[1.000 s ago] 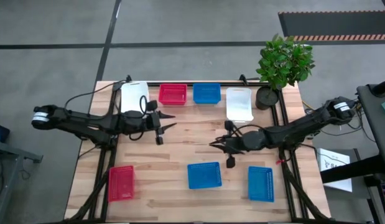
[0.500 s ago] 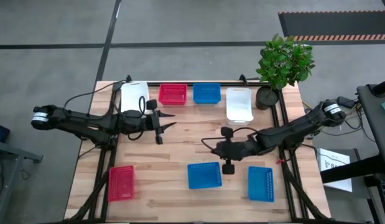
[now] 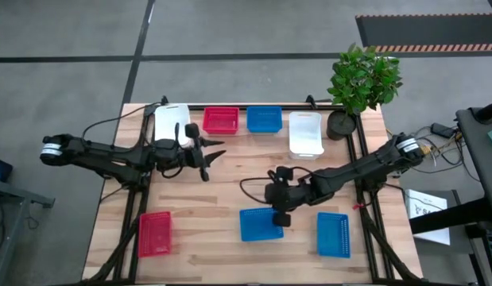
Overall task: Stack baskets by color
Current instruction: Stack the bottom left blue bin on the top blue bin
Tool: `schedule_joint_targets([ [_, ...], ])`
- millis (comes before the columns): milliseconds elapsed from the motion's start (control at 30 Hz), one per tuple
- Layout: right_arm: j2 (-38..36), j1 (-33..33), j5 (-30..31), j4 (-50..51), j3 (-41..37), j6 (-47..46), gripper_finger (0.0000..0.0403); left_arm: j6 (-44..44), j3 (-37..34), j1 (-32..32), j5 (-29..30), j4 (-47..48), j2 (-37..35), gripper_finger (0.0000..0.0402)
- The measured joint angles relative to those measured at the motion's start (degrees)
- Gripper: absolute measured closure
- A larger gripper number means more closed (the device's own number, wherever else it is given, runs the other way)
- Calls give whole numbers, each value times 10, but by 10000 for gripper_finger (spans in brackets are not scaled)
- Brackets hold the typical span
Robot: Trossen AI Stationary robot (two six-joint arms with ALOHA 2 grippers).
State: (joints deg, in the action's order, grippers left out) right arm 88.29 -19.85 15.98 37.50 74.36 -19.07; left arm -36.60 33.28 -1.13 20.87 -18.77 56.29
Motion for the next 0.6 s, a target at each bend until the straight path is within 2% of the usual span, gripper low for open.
schedule_joint_targets([
  [233, 53, 0, -74, 12, 29, -38, 224, -3, 0, 0, 5, -4, -8, 285],
  [600, 105, 26, -89, 7, 29, -25, 216, -40, -1, 0, 11, 2, -40, 285],
])
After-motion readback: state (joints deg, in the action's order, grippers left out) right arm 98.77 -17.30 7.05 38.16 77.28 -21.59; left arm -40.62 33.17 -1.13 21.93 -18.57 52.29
